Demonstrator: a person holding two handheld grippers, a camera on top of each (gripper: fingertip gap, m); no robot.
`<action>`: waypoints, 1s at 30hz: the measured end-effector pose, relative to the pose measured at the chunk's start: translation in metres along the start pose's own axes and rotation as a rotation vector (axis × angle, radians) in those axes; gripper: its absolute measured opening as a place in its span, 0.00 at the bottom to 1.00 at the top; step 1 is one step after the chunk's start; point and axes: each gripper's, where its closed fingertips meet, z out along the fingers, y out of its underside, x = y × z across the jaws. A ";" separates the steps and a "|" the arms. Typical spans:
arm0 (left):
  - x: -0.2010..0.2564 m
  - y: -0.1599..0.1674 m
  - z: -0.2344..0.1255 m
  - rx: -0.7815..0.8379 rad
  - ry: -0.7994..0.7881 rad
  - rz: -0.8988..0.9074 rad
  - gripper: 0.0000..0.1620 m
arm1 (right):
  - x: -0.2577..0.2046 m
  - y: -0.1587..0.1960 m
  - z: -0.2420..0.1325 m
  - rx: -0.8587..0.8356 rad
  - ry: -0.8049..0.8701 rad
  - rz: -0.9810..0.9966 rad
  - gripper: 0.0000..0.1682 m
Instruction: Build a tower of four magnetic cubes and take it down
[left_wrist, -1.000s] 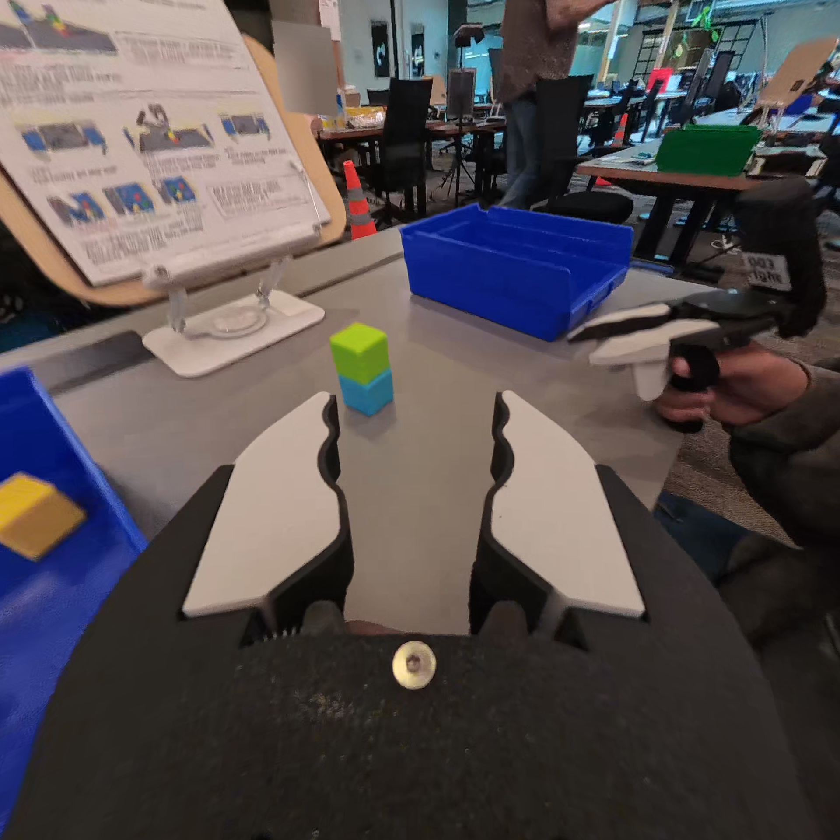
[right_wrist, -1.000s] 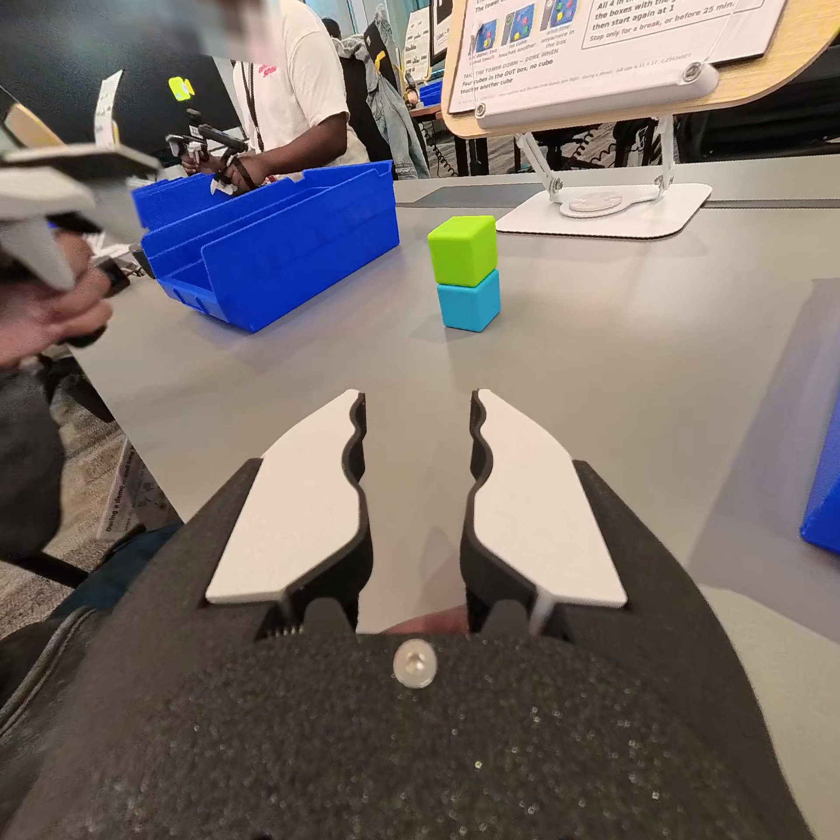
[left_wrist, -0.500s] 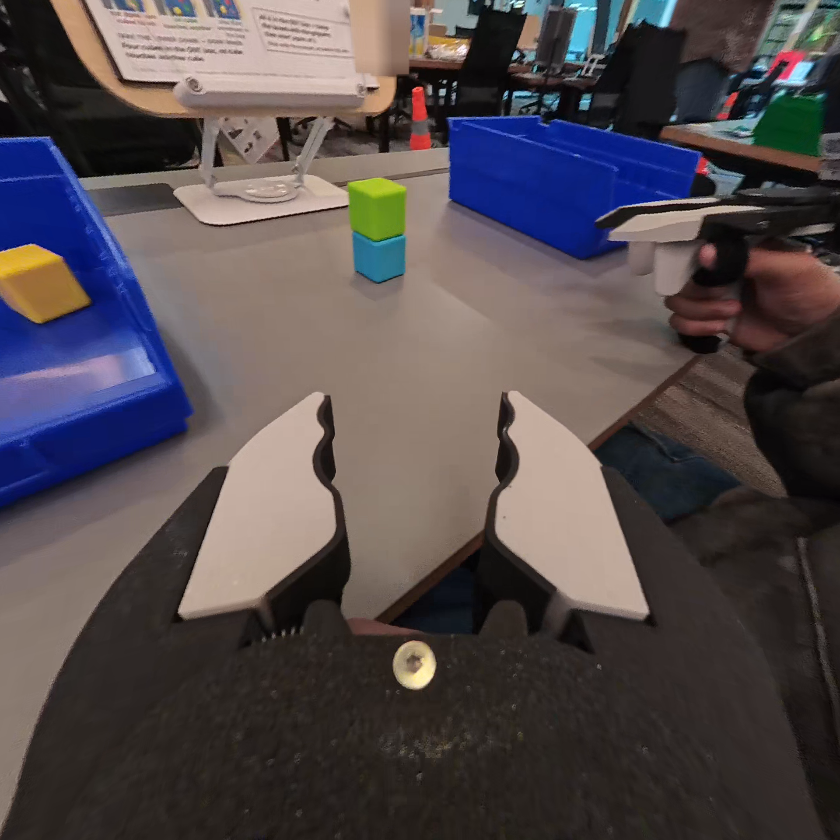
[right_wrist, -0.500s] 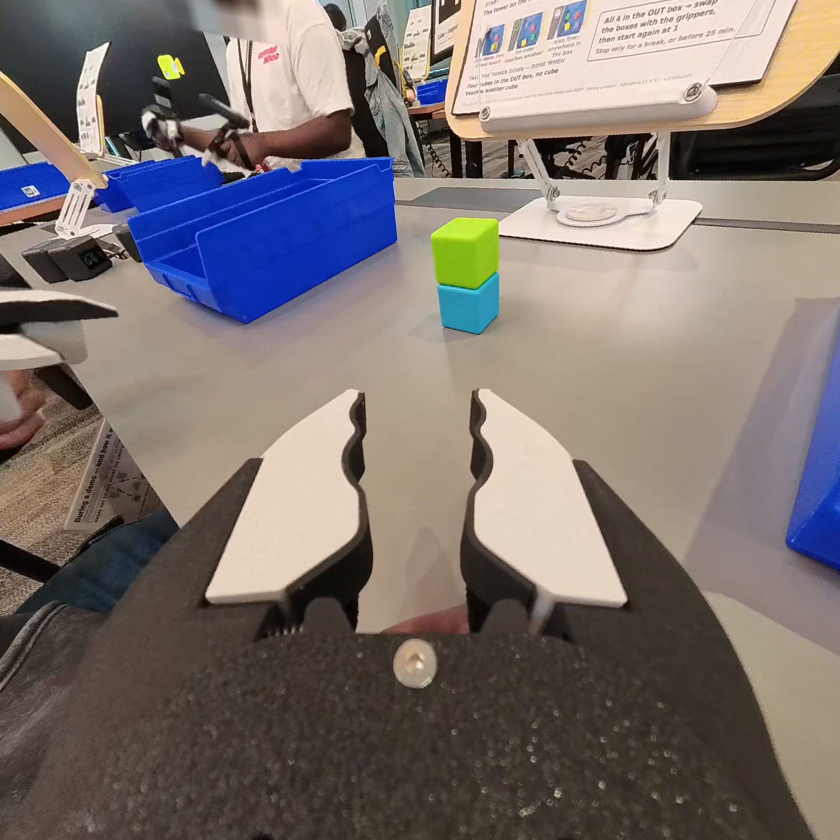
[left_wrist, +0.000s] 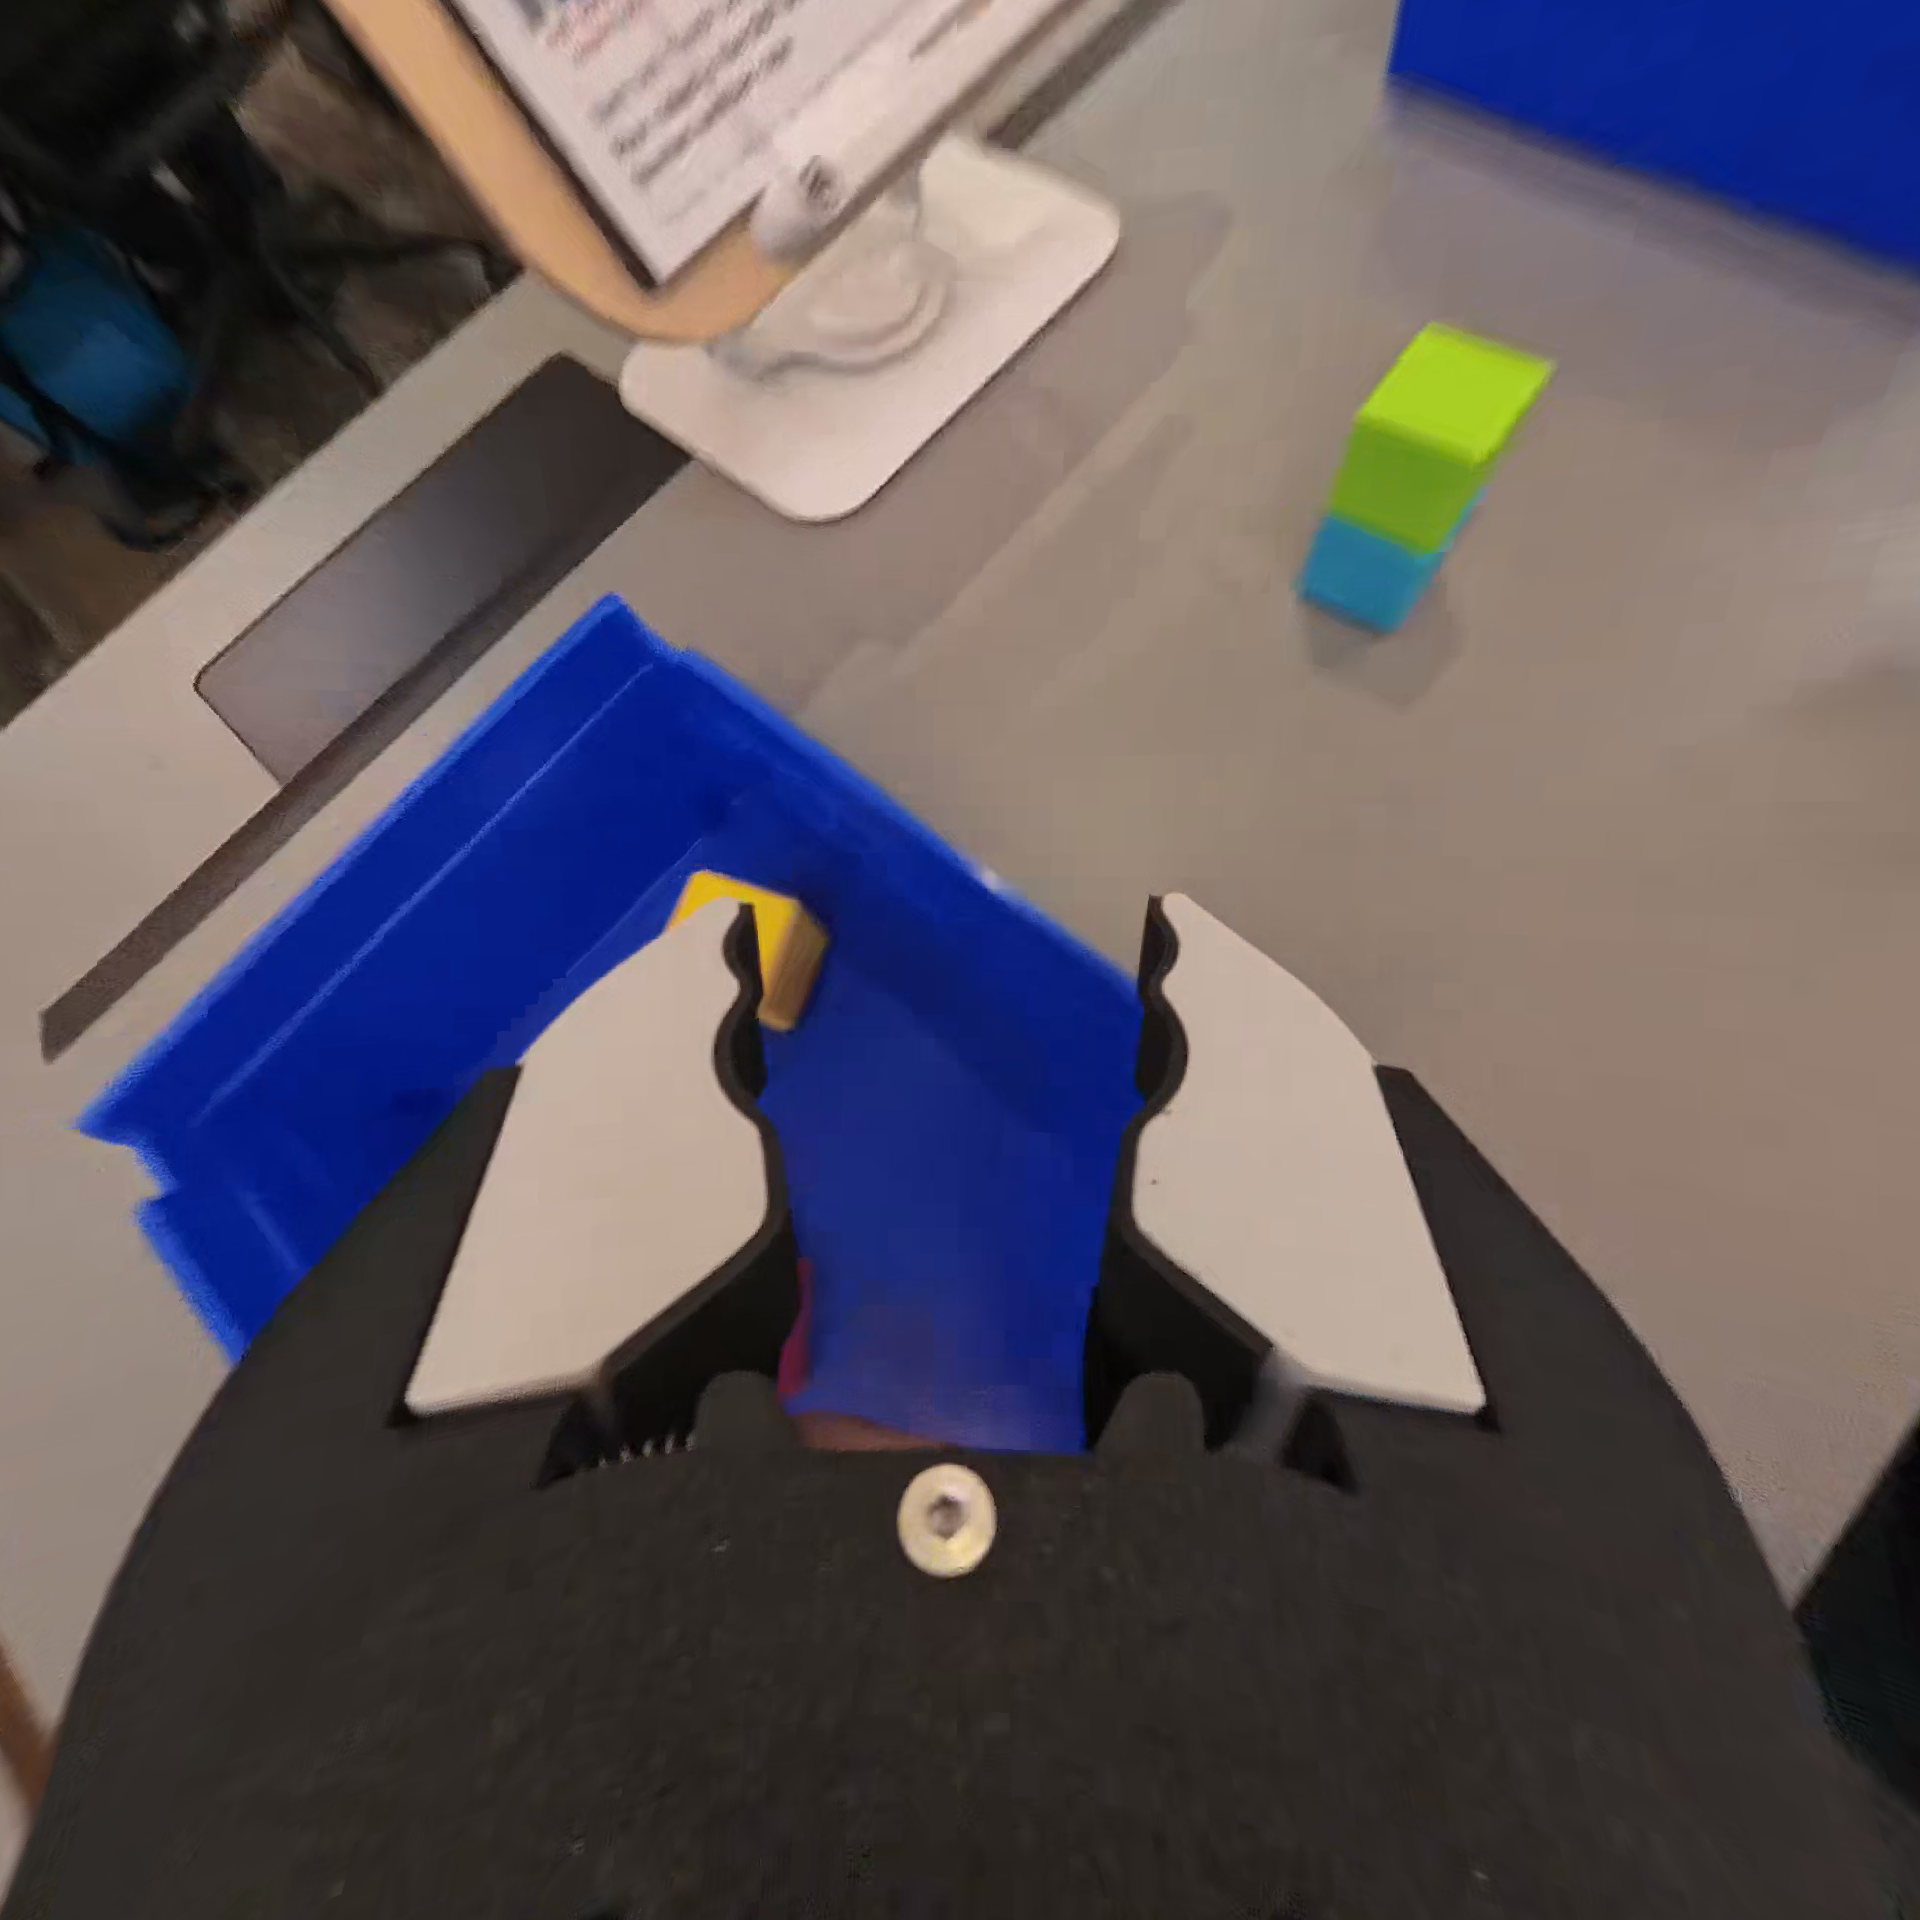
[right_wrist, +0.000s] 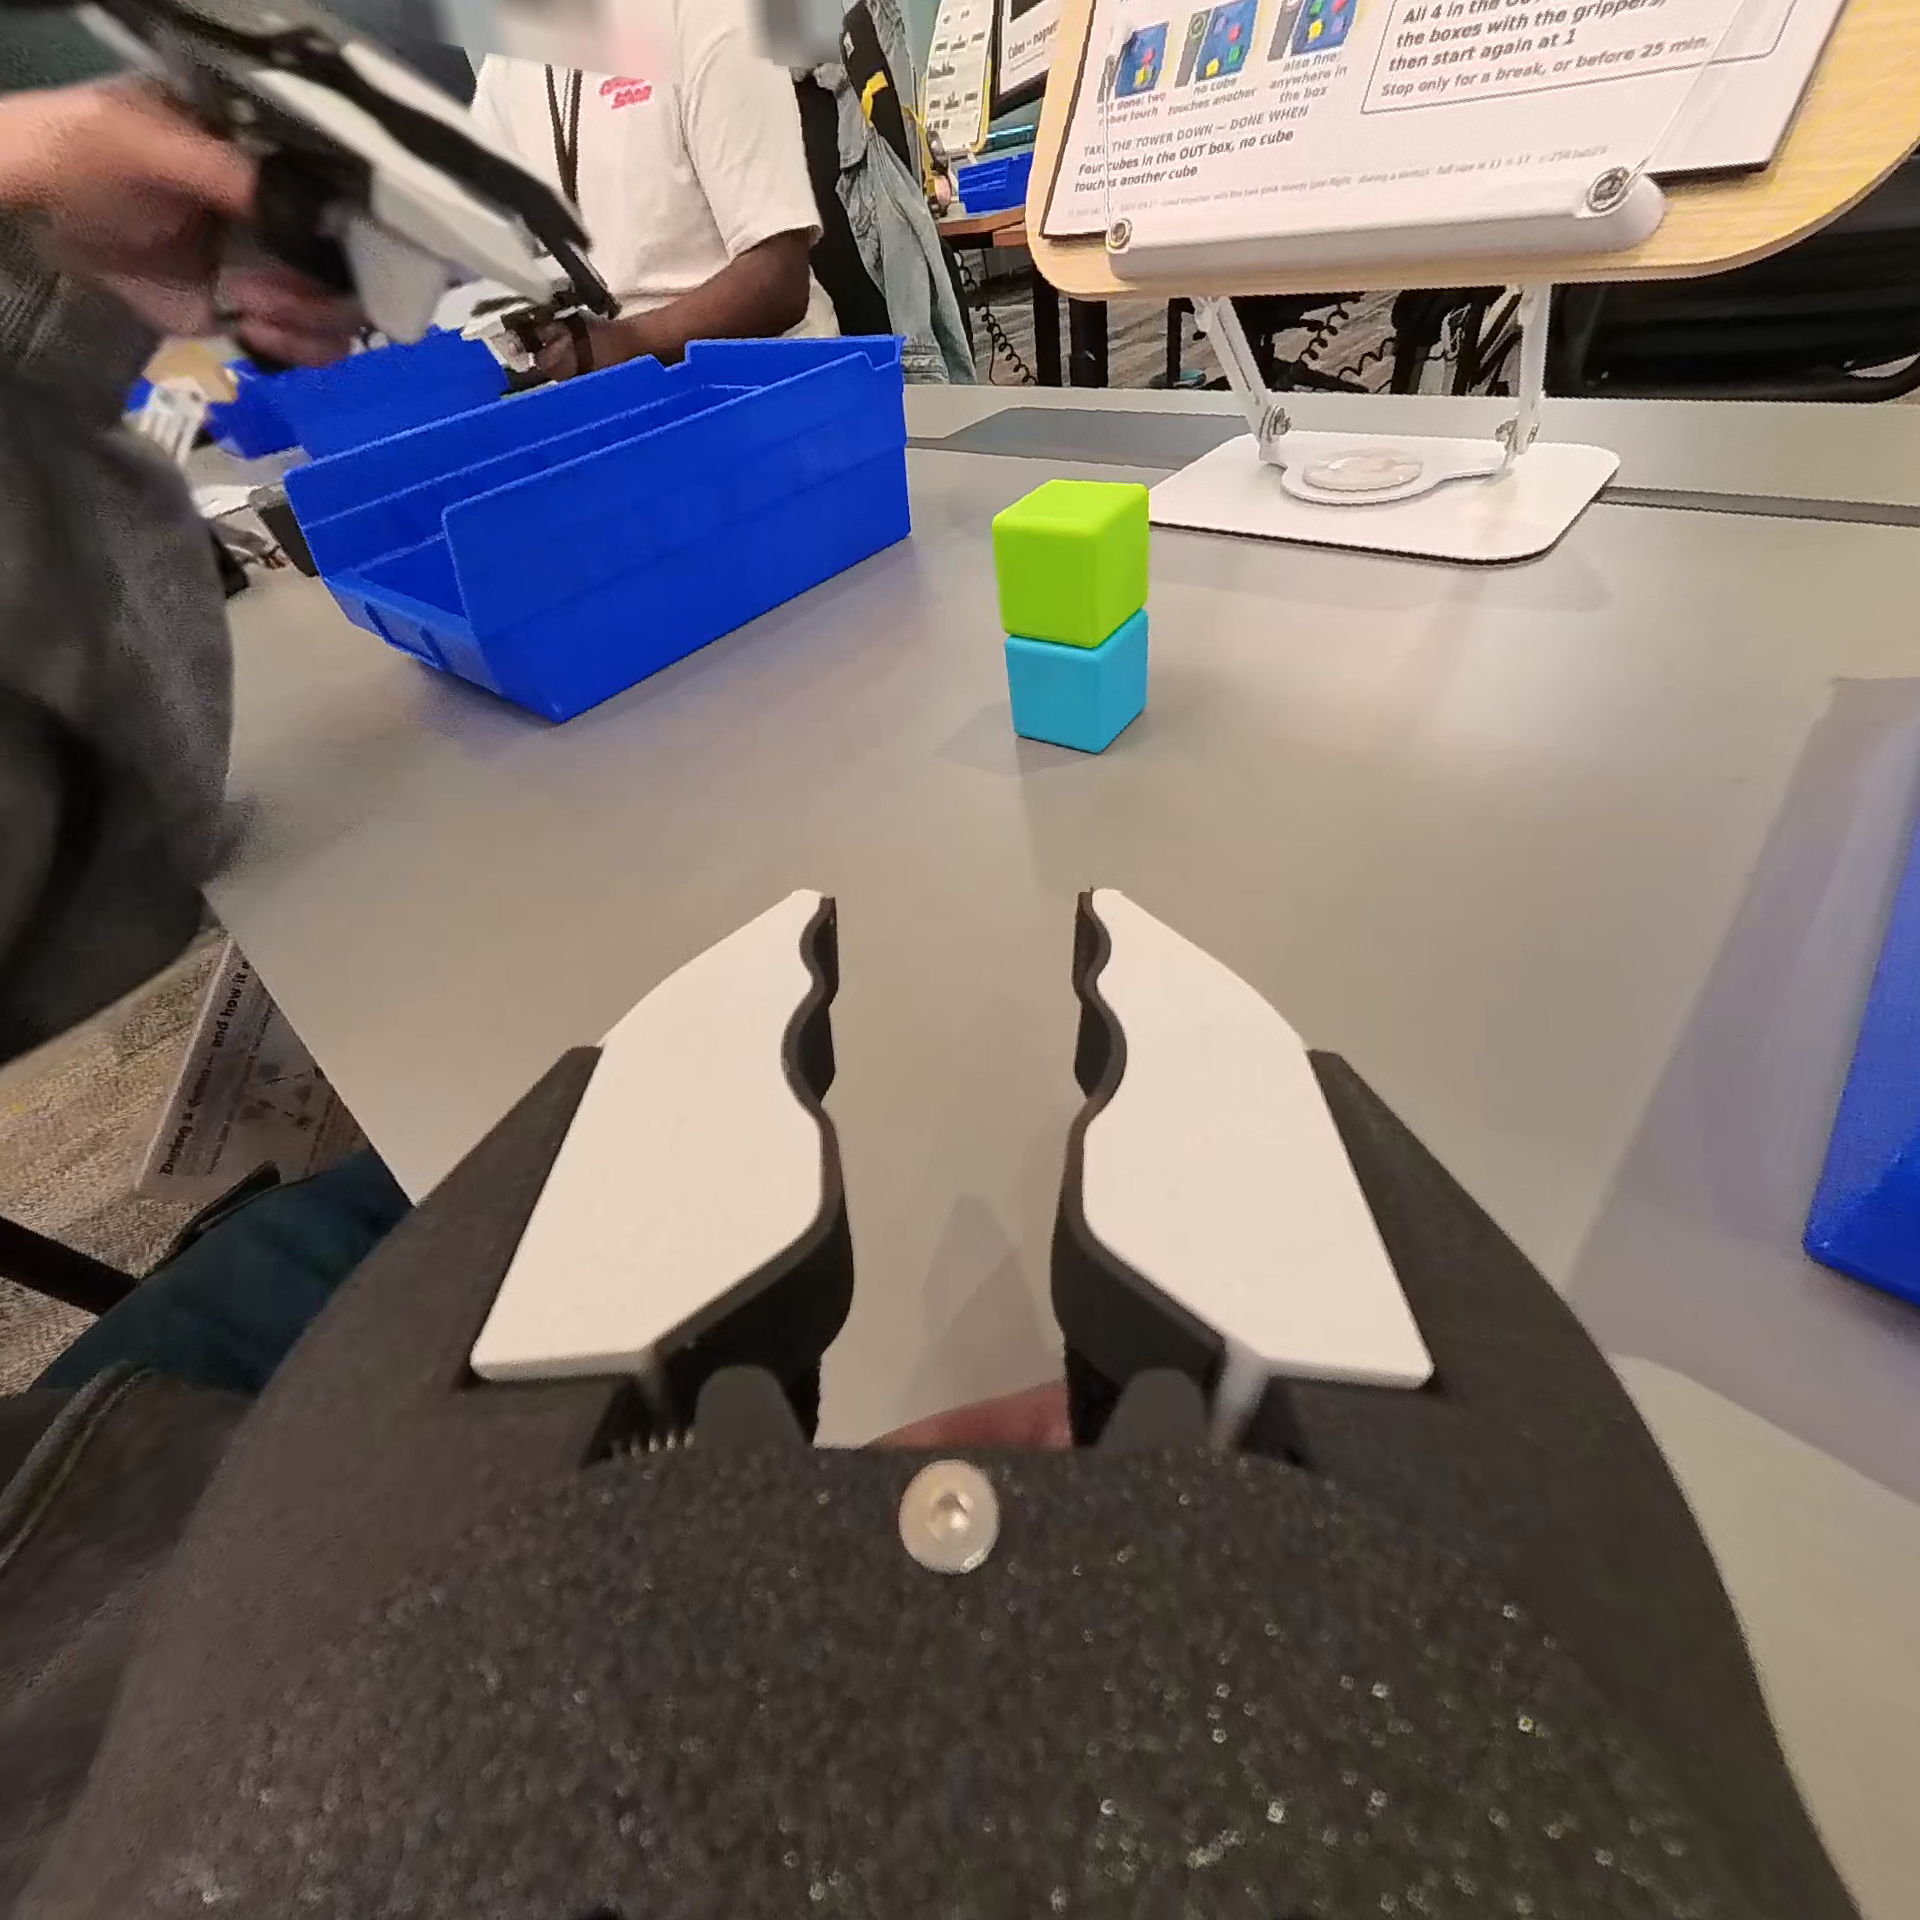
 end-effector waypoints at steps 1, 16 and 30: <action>-0.017 0.002 0.008 -0.058 0.005 0.012 0.43 | 0.000 0.000 0.000 -0.001 0.003 -0.005 0.26; -0.084 0.086 0.114 -0.560 0.224 0.215 0.40 | -0.002 0.005 0.005 -0.042 0.020 -0.030 0.25; -0.081 0.098 0.112 -0.668 0.199 0.299 0.31 | -0.001 0.006 0.006 -0.052 0.005 -0.004 0.25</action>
